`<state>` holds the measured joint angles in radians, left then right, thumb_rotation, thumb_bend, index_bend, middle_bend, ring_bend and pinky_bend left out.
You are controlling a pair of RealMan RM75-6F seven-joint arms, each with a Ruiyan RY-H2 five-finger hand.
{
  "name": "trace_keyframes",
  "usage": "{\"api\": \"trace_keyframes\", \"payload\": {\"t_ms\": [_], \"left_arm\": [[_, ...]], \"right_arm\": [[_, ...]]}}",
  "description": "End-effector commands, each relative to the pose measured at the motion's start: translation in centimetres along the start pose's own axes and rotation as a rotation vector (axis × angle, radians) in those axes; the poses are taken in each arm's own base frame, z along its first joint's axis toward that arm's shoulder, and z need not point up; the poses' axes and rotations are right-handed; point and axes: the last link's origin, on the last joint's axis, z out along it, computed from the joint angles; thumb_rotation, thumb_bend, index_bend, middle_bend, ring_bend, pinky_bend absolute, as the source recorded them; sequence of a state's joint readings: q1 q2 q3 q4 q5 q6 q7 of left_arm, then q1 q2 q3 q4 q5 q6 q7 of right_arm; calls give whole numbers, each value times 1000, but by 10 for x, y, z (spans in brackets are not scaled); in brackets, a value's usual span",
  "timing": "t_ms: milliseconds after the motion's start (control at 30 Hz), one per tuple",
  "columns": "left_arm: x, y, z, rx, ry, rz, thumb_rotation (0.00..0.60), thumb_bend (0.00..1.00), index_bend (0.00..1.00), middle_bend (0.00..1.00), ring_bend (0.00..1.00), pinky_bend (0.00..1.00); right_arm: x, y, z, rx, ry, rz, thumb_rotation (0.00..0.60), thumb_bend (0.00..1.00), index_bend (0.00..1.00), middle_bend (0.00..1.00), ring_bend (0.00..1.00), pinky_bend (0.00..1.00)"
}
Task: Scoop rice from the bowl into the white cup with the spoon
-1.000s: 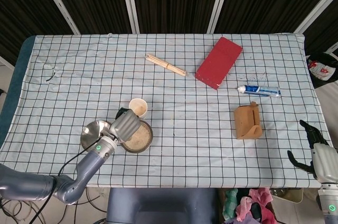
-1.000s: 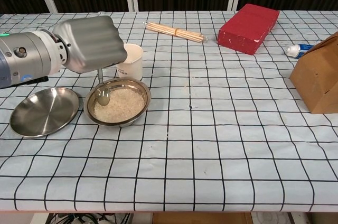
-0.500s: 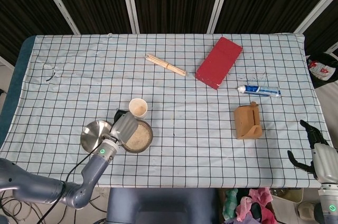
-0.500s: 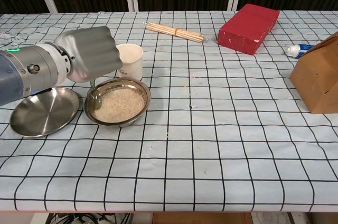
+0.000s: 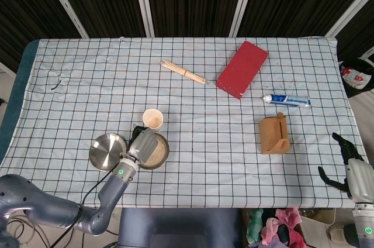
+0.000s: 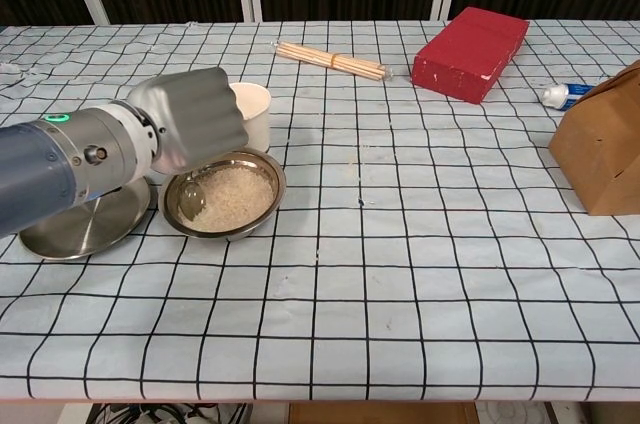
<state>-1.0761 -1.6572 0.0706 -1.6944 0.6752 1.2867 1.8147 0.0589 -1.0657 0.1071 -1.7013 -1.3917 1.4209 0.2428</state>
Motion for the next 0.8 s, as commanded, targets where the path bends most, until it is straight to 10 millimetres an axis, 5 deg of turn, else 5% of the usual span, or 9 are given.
{"api": "trace_keyframes", "payload": {"t_ms": [33, 800], "left_arm": [[2, 2, 1, 4, -4, 8, 600, 465, 790, 1000, 1000, 1000], [21, 17, 11, 72, -2, 133, 600, 466, 792, 1000, 1000, 1000]], "right_arm": [[0, 0, 0, 0, 0, 2, 600, 306, 83, 114, 82, 218], [1, 0, 0, -5, 1, 25, 600, 306, 83, 114, 82, 218]]}}
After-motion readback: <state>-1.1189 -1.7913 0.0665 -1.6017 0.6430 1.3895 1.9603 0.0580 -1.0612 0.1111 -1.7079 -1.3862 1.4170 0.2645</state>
